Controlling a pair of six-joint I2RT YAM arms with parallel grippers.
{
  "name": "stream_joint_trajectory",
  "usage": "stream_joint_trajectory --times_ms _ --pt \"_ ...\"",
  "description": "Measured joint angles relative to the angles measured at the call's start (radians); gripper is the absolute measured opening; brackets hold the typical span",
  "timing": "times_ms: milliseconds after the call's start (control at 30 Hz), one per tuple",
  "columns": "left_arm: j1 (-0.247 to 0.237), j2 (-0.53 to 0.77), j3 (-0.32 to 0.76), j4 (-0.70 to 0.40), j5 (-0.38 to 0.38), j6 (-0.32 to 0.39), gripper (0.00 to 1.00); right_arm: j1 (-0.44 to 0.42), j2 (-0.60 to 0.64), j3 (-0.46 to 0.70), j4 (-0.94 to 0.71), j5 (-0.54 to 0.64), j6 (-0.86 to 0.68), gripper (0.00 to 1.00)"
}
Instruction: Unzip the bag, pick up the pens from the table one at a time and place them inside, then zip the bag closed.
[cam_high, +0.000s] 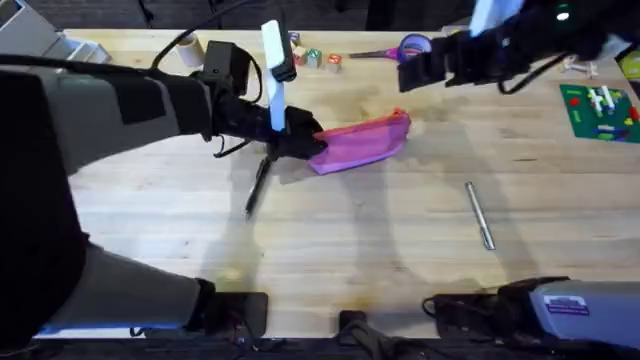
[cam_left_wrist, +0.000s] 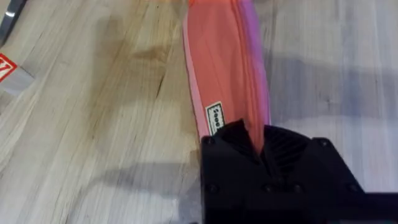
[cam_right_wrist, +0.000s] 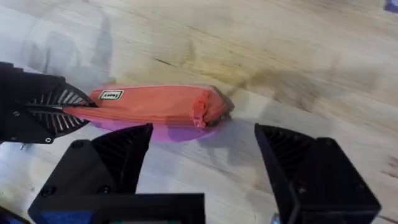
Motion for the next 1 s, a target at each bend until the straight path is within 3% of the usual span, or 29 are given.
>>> stream_joint_trajectory --times_ms 333,1000 --pt "0.000 0.000 0.000 0.000 0.000 0.000 0.043 0.075 0.124 0.000 0.038 0.000 -0.050 0.998" --pt "0.000 0.000 0.000 0.000 0.000 0.000 0.042 0.076 0.231 0.000 0.080 -0.033 -0.015 0.997"
